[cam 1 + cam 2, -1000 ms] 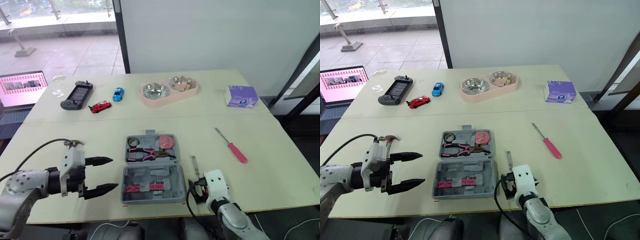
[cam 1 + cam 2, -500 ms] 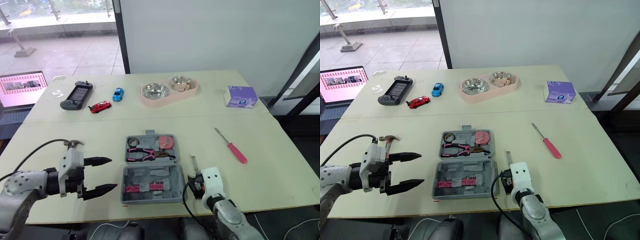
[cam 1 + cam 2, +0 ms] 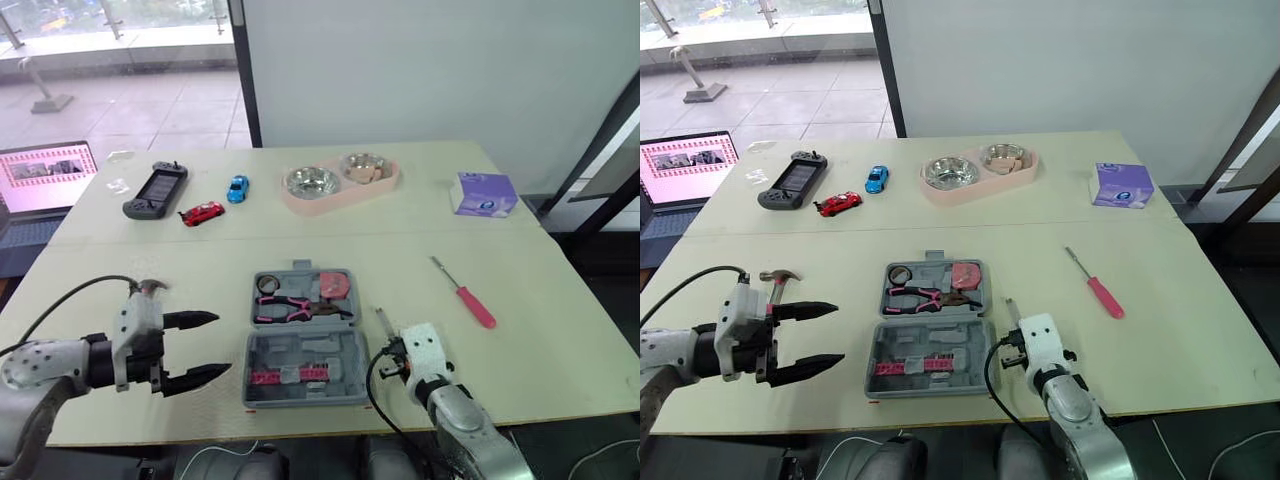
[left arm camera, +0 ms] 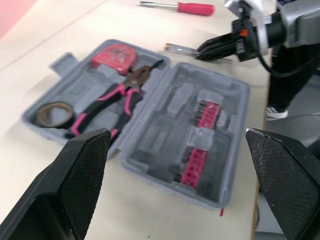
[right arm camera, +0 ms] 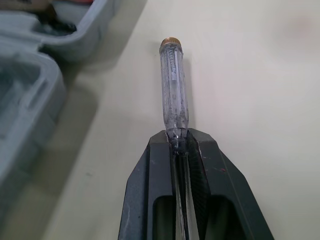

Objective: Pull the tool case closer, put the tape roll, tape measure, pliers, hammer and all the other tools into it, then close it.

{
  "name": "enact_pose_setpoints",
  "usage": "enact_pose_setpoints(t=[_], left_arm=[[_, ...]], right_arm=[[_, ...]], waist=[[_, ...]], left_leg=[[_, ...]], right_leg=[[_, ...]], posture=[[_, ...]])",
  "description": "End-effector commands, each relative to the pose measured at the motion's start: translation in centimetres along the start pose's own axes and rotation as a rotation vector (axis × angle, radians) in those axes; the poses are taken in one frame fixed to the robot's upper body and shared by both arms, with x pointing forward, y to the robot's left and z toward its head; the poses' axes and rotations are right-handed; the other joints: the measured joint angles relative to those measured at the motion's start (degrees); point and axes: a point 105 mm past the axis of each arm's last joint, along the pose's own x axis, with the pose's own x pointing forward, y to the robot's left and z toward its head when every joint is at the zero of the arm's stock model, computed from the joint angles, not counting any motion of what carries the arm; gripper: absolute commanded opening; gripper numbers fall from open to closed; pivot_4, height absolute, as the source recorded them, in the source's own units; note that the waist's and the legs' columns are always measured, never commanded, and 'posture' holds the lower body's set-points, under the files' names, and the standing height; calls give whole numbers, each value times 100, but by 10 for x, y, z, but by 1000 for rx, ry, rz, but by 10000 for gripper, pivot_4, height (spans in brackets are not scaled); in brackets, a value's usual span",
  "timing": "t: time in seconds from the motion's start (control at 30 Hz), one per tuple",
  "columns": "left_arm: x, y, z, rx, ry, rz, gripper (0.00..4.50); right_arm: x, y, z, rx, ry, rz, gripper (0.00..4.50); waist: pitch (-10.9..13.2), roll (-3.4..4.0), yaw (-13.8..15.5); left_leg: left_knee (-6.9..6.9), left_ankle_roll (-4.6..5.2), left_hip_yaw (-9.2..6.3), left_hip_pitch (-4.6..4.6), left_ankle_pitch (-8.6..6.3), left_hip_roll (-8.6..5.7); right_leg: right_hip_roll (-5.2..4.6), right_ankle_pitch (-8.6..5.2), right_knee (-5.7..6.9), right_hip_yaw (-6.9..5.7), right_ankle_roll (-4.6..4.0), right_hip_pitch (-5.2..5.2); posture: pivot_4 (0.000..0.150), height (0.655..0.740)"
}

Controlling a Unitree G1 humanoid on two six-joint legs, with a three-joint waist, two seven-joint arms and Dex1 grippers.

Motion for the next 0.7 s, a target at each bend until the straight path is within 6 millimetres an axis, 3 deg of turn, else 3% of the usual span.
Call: enact_pose_setpoints(t=[0.03,0.23,0.43,0.7], left_arm=[[-6,-4,7,-41,-36,-9,45000],[-10,2,0,17,-46,25,45000],[-7,8,-6,110,-70,26,45000],[-9,-5,-19,113,-2,-61,45000]], right_arm=[[-12,-4,65,-114,-195,151,793],[-40,37,122,-411,-249,700,793],[-32,83,137,-673,-101,1053,793],[22,113,129,-831,92,968,793]], waist=[[0,0,-34],[1,2,-19],[-1,-3,-19],[0,-2,-3]], left_leg=[[0,0,2,1,0,1],[-2,0,-5,4,0,10],[1,0,-7,-1,0,11],[0,-4,-5,-12,2,8]], right_leg=[[0,0,0,0,0,-1],[12,0,5,-4,1,0],[11,5,3,-10,0,-3],[8,18,4,-7,12,-18]], posture=[[1500,7360],[1500,7360],[1500,7360],[1500,7360]])
